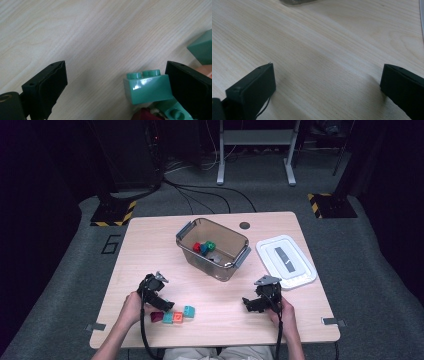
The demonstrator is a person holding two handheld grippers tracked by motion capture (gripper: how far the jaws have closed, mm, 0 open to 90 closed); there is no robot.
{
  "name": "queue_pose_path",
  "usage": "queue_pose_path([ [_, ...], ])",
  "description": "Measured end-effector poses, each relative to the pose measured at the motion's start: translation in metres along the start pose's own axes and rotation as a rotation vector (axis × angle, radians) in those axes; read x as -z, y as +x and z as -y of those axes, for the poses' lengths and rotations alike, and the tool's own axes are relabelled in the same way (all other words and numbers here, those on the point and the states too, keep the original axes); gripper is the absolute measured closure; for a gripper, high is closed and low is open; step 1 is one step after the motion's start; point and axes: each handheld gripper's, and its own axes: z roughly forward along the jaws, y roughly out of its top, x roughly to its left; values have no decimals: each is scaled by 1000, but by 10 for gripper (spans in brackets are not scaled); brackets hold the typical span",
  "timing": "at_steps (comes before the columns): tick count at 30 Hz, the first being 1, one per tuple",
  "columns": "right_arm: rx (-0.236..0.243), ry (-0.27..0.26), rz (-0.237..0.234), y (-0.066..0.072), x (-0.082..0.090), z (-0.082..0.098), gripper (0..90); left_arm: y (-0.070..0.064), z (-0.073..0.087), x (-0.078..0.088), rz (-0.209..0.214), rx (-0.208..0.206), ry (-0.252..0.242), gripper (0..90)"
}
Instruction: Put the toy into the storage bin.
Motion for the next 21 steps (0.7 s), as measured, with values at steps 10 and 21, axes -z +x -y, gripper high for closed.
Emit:
queue_pose_path([
  [10, -2, 0, 0, 0, 0, 0, 0, 0, 8, 3, 21, -29, 15, 258],
  [21, -2, 1, 0, 0, 0, 0, 0, 1, 11, 4, 24, -39, 3, 576],
])
